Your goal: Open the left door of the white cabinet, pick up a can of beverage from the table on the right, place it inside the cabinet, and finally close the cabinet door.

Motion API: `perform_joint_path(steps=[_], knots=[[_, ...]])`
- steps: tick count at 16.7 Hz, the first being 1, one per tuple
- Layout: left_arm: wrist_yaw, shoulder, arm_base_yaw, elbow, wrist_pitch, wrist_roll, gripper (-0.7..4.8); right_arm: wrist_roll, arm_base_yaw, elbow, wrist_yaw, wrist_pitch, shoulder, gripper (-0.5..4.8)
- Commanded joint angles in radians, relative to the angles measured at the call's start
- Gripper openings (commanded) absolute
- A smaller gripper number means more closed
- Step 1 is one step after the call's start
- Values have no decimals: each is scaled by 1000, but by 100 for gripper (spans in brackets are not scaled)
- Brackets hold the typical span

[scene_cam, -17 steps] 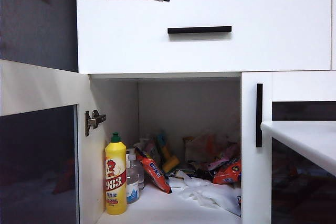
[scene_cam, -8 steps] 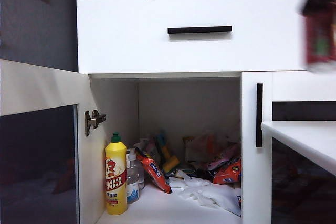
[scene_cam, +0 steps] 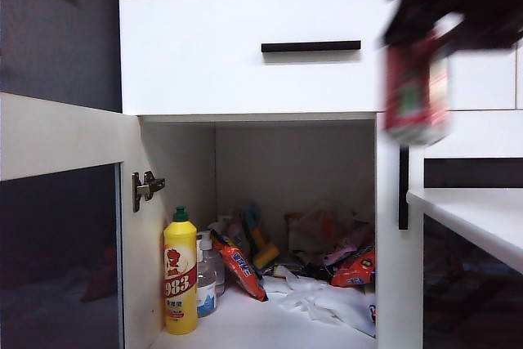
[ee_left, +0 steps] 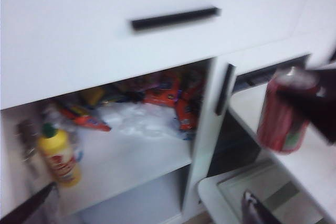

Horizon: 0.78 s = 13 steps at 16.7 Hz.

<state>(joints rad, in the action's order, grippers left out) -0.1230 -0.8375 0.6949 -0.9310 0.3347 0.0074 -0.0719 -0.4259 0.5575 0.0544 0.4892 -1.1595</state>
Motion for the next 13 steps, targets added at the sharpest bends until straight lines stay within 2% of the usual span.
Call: perform_joint_path(steps=[1,4,9,13], knots=[[3,66,-54,-2,93,4,475,-18,-24,52,-38,164,-127,174],[-24,106,-71,-2,165,4,475,-29,-24,194,-120,175,-352,174],[-50,114,-71,-2,200,4,475,-26,-24,432,-192,175,-650,174],[-69,114,-71,-2,229,20,475,137,-23,526,-192,174,-800,171]])
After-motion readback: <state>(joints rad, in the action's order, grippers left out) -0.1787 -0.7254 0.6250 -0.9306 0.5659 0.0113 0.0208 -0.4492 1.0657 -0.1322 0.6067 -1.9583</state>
